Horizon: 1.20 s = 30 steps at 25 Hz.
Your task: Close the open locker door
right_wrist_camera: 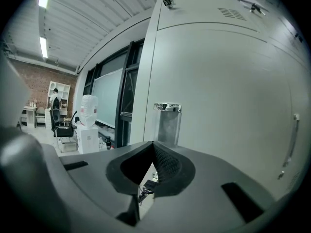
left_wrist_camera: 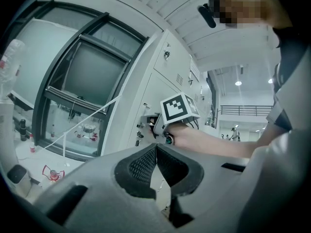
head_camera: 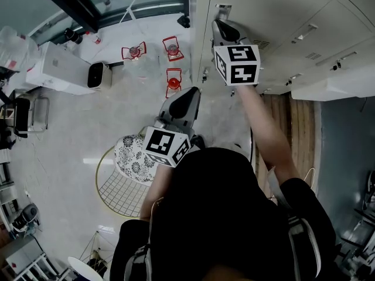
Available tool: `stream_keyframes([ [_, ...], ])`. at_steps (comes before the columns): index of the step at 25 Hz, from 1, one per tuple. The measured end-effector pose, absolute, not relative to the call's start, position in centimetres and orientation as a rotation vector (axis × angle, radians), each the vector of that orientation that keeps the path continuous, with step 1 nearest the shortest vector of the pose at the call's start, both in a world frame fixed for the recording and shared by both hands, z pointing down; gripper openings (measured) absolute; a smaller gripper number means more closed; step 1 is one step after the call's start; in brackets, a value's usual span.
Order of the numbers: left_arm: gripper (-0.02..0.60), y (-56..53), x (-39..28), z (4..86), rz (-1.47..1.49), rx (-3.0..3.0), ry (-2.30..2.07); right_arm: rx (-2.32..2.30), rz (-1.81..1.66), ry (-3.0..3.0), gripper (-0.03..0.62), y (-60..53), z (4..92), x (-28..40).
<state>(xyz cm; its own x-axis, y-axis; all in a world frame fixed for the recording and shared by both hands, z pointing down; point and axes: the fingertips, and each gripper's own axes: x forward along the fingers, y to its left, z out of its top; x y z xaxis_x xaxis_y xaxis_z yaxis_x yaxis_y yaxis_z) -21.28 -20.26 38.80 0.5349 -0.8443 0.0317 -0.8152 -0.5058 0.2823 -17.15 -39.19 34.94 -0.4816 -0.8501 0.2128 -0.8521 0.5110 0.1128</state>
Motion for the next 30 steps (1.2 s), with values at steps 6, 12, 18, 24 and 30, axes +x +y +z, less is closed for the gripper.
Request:
stream_keyframes([
  [6, 0.018, -19.2, -21.9, 38.9, -0.13, 2.507, -1.406, 1.458, 0.046, -2.527, 0.005, -38.9, 35.0, -17.0],
  [12, 0.018, -17.9, -22.2, 39.4, -0.108, 2.49, -1.428, 1.43, 0.081, -2.554, 0.005, -36.6, 36.3, -17.0],
  [18, 0.018, -16.5, -20.5, 39.3, -0.086, 2.507, -1.406, 1.43, 0.095, -2.568, 0.005, -34.4, 36.3, -15.5],
  [24, 0.018, -15.0, -17.7, 39.3, -0.079, 2.519, -1.37, 1.433, 0.073, -2.572, 0.005, -31.8, 35.3, -12.5],
  [30, 0.018, -13.7, -14.3, 39.2, -0.077, 2.534, -1.329, 1.408, 0.062, -2.575, 0.005, -28.7, 35.1, -8.9],
])
